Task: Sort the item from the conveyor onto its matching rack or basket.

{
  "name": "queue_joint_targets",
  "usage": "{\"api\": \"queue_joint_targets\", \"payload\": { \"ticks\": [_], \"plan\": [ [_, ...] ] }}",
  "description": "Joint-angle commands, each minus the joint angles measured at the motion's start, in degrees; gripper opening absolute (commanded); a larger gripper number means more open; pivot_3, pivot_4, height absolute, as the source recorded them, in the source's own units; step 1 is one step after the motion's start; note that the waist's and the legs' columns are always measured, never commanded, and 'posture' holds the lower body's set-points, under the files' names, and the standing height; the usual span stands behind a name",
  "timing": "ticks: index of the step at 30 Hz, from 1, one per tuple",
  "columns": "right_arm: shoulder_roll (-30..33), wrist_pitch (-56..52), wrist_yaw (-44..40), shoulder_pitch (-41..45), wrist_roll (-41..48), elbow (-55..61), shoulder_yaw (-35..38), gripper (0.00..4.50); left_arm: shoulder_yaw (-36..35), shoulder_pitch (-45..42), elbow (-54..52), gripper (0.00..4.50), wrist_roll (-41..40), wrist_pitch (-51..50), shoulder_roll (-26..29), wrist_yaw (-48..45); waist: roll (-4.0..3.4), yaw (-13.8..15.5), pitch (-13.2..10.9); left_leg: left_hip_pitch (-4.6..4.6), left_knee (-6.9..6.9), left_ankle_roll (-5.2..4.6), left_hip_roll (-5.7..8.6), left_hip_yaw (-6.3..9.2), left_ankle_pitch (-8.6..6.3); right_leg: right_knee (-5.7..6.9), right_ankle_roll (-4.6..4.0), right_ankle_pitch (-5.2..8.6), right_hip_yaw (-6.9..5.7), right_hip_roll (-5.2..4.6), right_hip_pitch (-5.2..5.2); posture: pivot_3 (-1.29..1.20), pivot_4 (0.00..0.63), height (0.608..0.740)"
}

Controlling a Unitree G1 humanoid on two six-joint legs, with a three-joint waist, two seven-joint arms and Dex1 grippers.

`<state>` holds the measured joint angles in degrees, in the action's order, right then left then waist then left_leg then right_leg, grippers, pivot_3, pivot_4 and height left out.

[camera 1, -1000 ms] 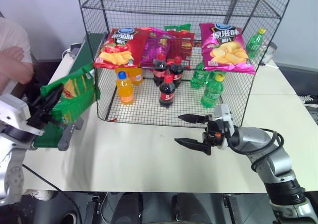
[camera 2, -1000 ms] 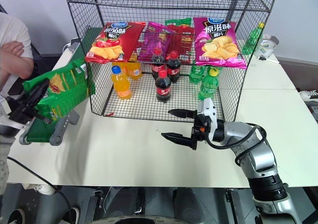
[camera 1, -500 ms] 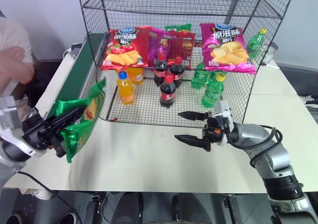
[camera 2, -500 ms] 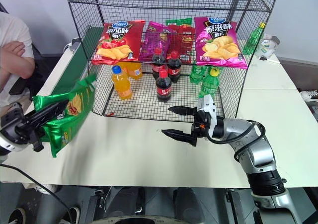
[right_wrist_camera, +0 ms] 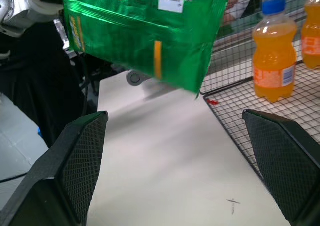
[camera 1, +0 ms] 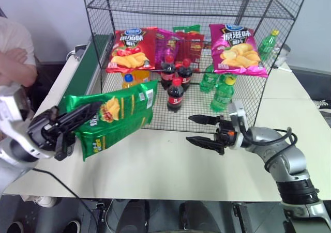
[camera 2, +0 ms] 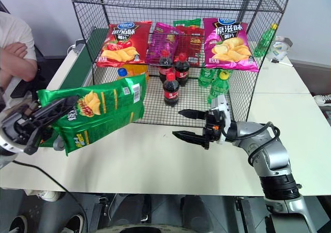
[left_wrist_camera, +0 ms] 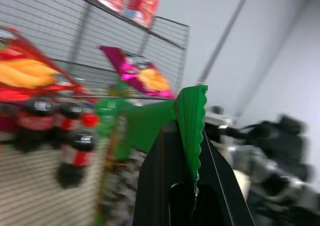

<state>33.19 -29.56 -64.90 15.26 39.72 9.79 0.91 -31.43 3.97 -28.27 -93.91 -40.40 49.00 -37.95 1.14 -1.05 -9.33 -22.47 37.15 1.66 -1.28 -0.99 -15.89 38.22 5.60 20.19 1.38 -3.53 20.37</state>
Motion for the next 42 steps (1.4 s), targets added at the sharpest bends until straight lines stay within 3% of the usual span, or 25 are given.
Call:
{"api": "queue_joint_targets", "payload": {
  "ticks": [1,10,17,27,31,37,42],
  "plan": [
    [0.11,-1.17,-0.33,-0.04,2.45,1.25,1.82,4.50,4.02,-5.36,4.77,0.03,-8.50,-5.15,1.35,-0.95,0.00,0.01,0.00,0.00,0.00,0.00,0.01,0.00,0.00,0.00,0.00,0.00,0.00,0.00,0.00,0.00,0.150,0.739],
    [-2.41,-3.38,0.61,-0.04,5.34,-1.30,3.26,4.50,12.73,-19.15,18.76,0.03,-18.45,-19.13,2.37,-3.24,-0.01,-0.17,-0.01,-0.01,0.01,-0.01,-0.01,0.01,0.01,0.02,0.01,0.00,0.01,0.11,0.05,0.00,0.150,0.739],
    [-6.47,-5.30,-0.40,0.08,6.67,-0.76,0.68,4.50,17.63,-24.83,25.36,0.03,-18.92,-27.22,0.32,-6.04,-0.02,-0.10,-0.02,-0.02,0.02,0.00,-0.01,0.01,0.01,0.03,0.01,0.00,0.02,0.11,0.06,0.00,0.150,0.739],
    [-15.28,2.71,2.56,5.40,-1.57,-9.66,-3.98,4.50,20.67,-30.42,28.64,0.03,-19.06,-32.06,-3.87,-6.74,-0.01,-0.17,-0.02,-0.03,0.05,0.05,-0.01,0.03,0.04,0.08,0.02,0.00,0.02,0.13,0.10,0.00,0.150,0.739],
    [-17.20,-5.17,2.78,5.48,6.46,-8.57,-1.68,4.50,20.32,-30.68,28.82,0.03,-19.09,-32.92,-4.81,-6.68,-0.01,-0.16,-0.02,-0.04,0.06,0.05,0.01,0.03,0.04,0.08,0.02,0.00,0.02,0.10,0.11,0.00,0.150,0.739],
    [-13.33,-19.04,-0.55,2.94,18.45,-0.82,-1.41,4.50,20.21,-29.92,28.41,0.03,-19.08,-32.04,-5.63,-4.87,-0.02,-0.13,-0.03,-0.06,0.04,0.05,-0.01,0.06,0.04,0.06,0.02,0.00,0.01,0.06,0.10,0.00,0.150,0.739],
    [-9.78,-22.94,-2.35,2.70,21.26,3.29,-1.88,4.50,19.26,-30.48,30.07,0.03,-16.62,-29.88,-6.50,-3.30,-0.02,-0.18,-0.03,-0.05,0.04,0.05,-0.01,0.08,0.04,0.06,0.02,0.00,0.01,0.06,0.10,0.00,0.150,0.739]
  ]
}}
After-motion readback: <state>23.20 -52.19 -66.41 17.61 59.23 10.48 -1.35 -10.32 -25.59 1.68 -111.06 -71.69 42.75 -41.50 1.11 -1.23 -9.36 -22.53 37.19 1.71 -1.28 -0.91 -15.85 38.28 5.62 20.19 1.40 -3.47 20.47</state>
